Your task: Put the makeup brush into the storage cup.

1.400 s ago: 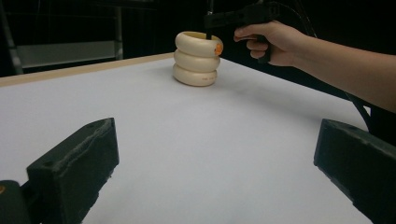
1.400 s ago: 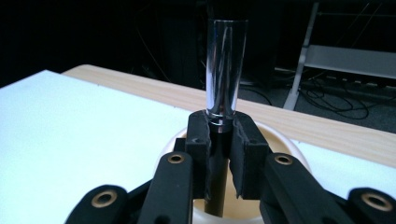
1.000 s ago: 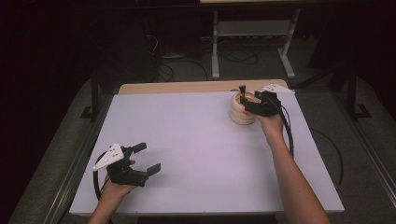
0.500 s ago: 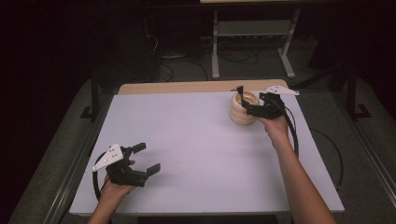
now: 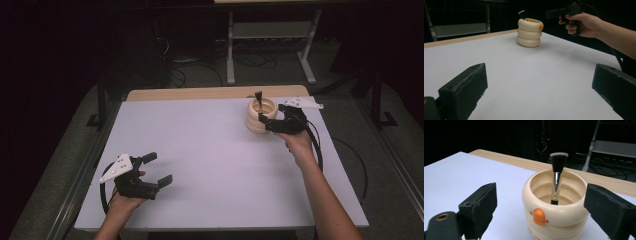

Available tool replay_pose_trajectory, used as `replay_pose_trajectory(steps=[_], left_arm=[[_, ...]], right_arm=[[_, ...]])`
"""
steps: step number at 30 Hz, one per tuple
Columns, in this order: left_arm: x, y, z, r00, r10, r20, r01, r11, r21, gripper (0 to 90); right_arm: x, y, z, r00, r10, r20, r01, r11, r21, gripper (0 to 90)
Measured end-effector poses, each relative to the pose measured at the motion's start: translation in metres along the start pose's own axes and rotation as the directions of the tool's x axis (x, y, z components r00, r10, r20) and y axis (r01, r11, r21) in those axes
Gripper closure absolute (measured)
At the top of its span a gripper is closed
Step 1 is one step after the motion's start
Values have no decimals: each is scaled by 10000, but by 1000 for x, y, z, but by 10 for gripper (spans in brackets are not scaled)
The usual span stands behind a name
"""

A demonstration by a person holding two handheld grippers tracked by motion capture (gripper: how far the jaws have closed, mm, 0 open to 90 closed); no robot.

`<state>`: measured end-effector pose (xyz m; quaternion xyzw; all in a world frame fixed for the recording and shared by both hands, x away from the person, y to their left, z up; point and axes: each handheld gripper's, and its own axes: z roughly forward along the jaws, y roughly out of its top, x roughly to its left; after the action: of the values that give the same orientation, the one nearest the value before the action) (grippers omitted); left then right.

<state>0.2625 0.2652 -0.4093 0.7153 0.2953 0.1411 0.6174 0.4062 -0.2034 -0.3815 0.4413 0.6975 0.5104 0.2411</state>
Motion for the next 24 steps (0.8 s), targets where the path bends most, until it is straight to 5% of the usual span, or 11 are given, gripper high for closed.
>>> replay_pose_trajectory(steps=[24], left_arm=[[0,1,-8,9996,186,-217,-186,9998,-20,0]], right_arm=[[27,-24,-32,9931,-388,-1109,369,9991,-190,33]])
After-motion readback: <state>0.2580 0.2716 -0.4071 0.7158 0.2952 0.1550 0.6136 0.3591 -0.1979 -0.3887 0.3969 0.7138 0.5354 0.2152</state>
